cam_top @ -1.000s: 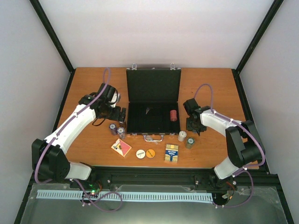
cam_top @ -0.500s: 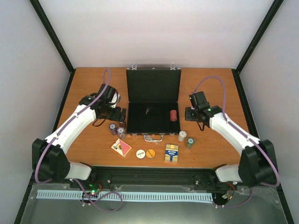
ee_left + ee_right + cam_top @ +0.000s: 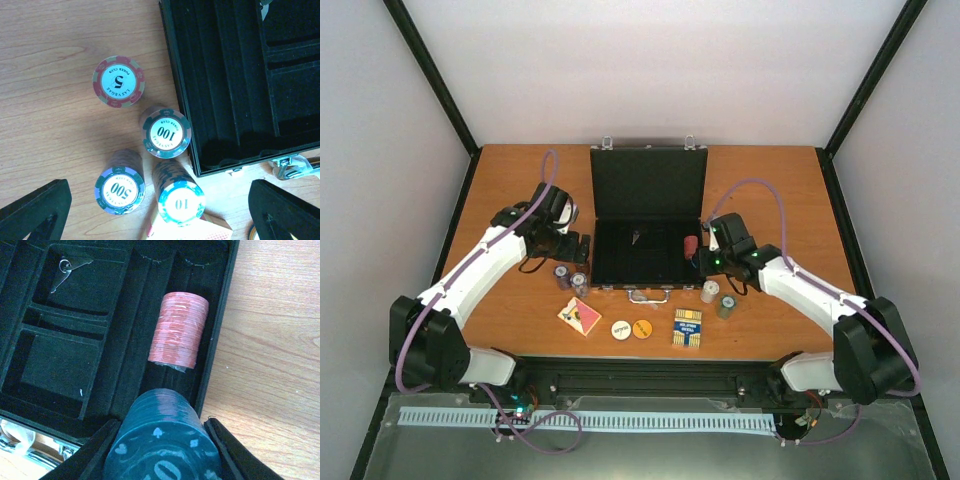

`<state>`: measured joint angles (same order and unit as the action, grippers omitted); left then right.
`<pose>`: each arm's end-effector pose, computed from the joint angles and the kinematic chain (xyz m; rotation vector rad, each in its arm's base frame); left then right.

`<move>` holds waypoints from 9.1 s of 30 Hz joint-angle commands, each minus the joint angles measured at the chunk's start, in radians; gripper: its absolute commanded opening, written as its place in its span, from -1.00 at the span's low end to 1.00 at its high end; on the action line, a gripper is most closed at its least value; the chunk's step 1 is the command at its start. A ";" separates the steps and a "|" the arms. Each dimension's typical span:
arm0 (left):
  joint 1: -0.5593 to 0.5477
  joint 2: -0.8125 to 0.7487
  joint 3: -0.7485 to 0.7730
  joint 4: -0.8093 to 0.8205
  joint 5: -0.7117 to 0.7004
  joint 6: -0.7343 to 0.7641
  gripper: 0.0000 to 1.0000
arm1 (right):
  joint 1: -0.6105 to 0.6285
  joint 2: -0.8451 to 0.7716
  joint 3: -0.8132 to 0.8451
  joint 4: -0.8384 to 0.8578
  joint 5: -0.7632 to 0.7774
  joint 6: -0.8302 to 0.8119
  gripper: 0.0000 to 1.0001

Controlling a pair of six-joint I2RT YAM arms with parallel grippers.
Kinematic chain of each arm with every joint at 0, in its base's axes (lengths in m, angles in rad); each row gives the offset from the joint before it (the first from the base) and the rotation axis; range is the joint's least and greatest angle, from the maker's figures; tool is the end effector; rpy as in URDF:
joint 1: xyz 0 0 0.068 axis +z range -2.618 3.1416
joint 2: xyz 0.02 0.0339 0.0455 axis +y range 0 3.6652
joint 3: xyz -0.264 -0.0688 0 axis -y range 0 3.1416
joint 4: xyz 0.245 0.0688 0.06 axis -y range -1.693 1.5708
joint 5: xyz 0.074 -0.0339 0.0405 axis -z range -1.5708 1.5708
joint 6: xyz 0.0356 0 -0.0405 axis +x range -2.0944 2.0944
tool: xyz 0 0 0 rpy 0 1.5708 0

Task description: Pack up texas hold em set

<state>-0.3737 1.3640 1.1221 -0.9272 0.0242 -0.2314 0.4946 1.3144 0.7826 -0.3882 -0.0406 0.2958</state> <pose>0.2426 -0.0960 0.2706 0.2029 2.7509 -0.1992 0.2291 0.1252 0.2092 -0.2684 2.5161 0.3761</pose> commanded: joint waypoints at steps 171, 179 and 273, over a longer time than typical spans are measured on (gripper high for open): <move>-0.005 -0.003 -0.047 0.015 0.004 -0.003 0.99 | 0.178 0.136 0.221 -0.503 0.322 0.204 0.96; -0.005 -0.001 -0.060 0.022 0.004 0.000 1.00 | 0.177 0.010 0.068 -0.578 0.253 0.301 0.81; -0.005 0.019 -0.050 0.008 0.001 -0.002 1.00 | 0.297 0.246 0.226 0.020 0.339 0.164 0.84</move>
<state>-0.3737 1.3857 1.0431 -0.9134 0.0277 -0.2348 0.7872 1.6466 0.9638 -0.3229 0.3286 0.4538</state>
